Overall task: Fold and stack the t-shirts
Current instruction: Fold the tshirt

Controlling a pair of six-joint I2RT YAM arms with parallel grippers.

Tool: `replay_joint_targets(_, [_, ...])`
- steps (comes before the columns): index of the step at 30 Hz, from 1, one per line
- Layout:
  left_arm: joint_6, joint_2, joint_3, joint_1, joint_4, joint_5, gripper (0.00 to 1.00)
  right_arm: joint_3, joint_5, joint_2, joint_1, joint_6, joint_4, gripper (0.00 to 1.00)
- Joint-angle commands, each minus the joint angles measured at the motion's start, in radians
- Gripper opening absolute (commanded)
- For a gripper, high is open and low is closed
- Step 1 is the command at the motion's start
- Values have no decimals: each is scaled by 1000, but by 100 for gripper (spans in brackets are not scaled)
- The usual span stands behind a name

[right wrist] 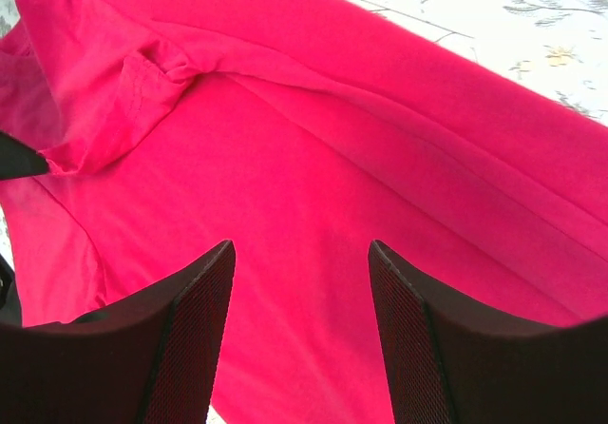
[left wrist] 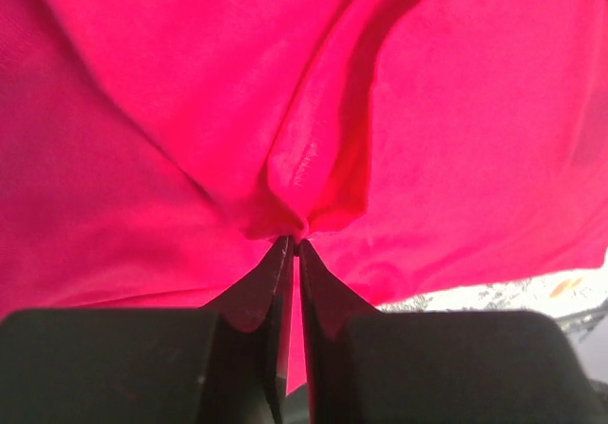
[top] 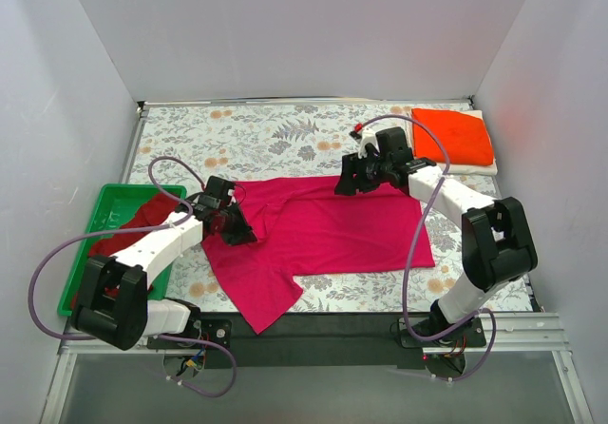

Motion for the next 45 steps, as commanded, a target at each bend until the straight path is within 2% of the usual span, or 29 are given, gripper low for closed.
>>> replay_joint_targets(1, [-39, -26, 17, -19, 50, 57, 6, 52, -14, 38, 32, -19, 30, 55])
replay_joint_targets(5, [-47, -42, 54, -27, 41, 50, 0, 73, -12, 58, 52, -19, 29, 55])
replay_joint_targets(14, [-56, -45, 6, -68, 27, 81, 0, 139, 11, 118, 147, -14, 35, 55])
replay_joint_targets(23, [-45, -20, -43, -93, 45, 107, 3, 289, 153, 242, 301, -46, 56, 54])
replay_joint_targets(27, [-33, 3, -15, -94, 16, 63, 24, 363, 181, 311, 353, -77, 56, 52])
replay_joint_targets(28, [-39, -6, -9, -93, 9, 48, 37, 379, 185, 334, 371, -86, 56, 52])
replay_joint_targets(32, [-48, -74, 11, -91, -21, -92, 59, 431, 204, 385, 408, -120, 53, 51])
replay_joint_targets(37, [-21, -91, 48, -76, -71, -242, 60, 492, 216, 454, 436, -138, 36, 50])
replay_joint_targets(43, [8, -68, 57, -18, -74, -281, 58, 554, 257, 519, 465, -175, 4, 48])
replay_joint_targets(45, [14, -68, 54, -2, -67, -282, 57, 561, 274, 530, 469, -184, -8, 44])
